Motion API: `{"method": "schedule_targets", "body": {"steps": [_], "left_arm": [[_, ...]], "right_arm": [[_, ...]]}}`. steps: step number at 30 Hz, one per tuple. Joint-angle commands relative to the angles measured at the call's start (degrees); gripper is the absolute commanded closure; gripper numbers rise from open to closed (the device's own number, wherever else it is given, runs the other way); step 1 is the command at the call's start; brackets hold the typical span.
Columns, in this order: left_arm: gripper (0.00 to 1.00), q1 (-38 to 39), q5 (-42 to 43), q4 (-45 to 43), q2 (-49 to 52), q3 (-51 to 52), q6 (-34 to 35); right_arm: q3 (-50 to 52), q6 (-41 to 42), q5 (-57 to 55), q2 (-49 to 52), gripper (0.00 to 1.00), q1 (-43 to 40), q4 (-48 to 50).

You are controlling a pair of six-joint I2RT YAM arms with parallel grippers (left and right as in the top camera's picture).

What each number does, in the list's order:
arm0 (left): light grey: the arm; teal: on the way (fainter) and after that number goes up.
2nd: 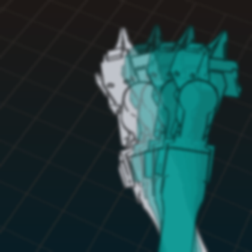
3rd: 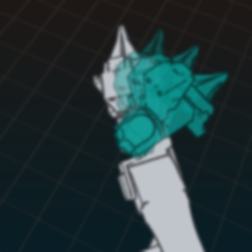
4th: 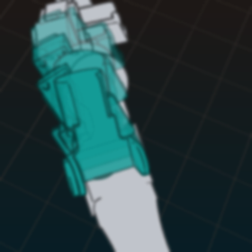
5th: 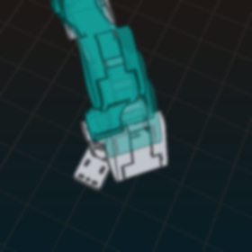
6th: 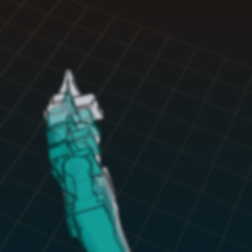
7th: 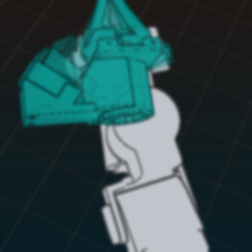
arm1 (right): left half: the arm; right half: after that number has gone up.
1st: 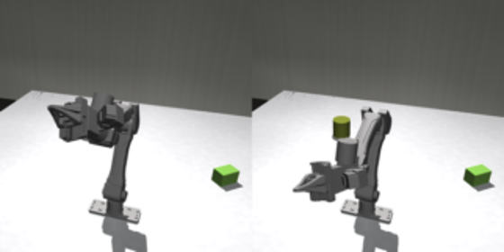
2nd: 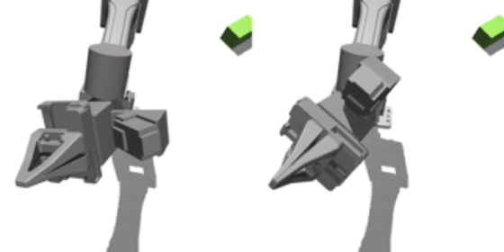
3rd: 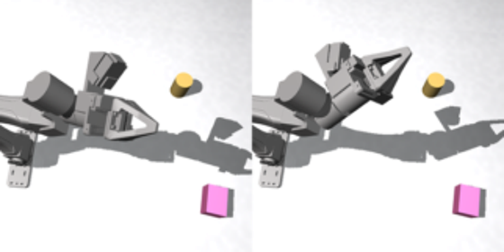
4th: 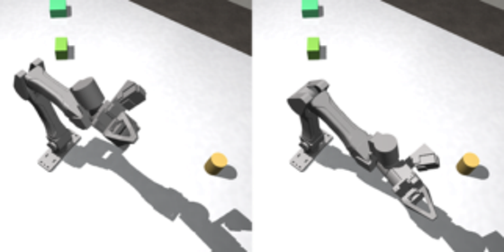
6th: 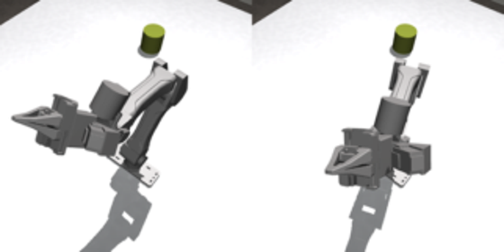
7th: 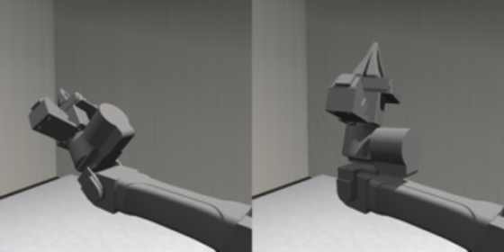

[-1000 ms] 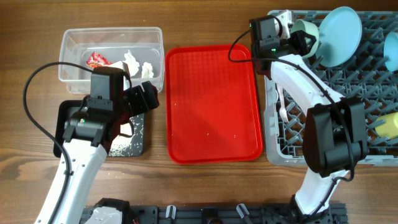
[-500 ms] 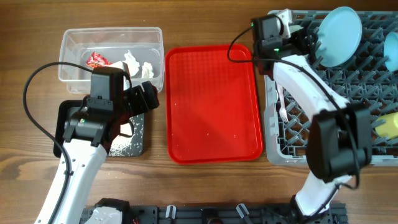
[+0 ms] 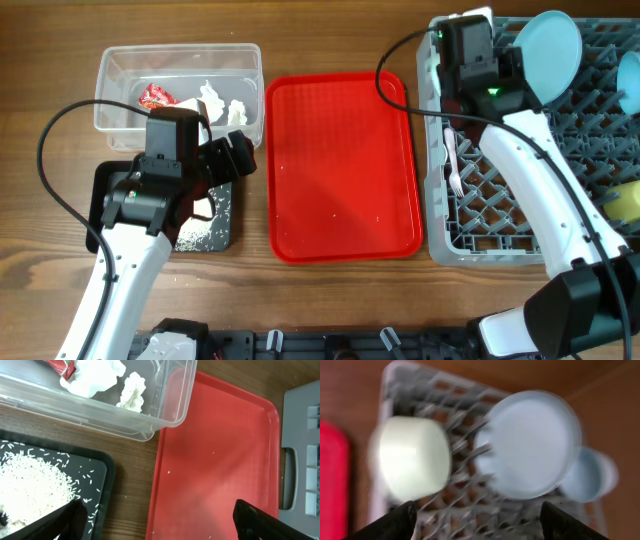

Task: Sort waste into correct bins and load items into the dishwasher rack
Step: 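Carry the green bowl into the rack beside the blue plate with the right gripper, then release the green bowl in the rack and lift the right gripper away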

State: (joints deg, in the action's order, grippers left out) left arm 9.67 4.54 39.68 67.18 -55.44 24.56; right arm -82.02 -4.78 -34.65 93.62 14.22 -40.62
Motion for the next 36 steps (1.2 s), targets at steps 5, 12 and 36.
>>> {"method": "schedule_targets", "body": {"steps": [5,12,36], "left_arm": [[0.05,-0.3,-0.4,4.1,-0.2,-0.2,0.3],[0.36,-0.3,-3.0,11.4,2.7,0.1,3.2],[0.96,-0.3,-11.1,-5.4,29.9,0.6,6.4]], "right_arm": [[0.0,12.5,14.7,-2.1,0.16,-1.9,-7.1],[0.0,12.5,30.6,-7.7,0.65,-10.6,-10.3],[0.0,12.3,32.2,-10.8,0.89,-20.7,-19.5]]}}
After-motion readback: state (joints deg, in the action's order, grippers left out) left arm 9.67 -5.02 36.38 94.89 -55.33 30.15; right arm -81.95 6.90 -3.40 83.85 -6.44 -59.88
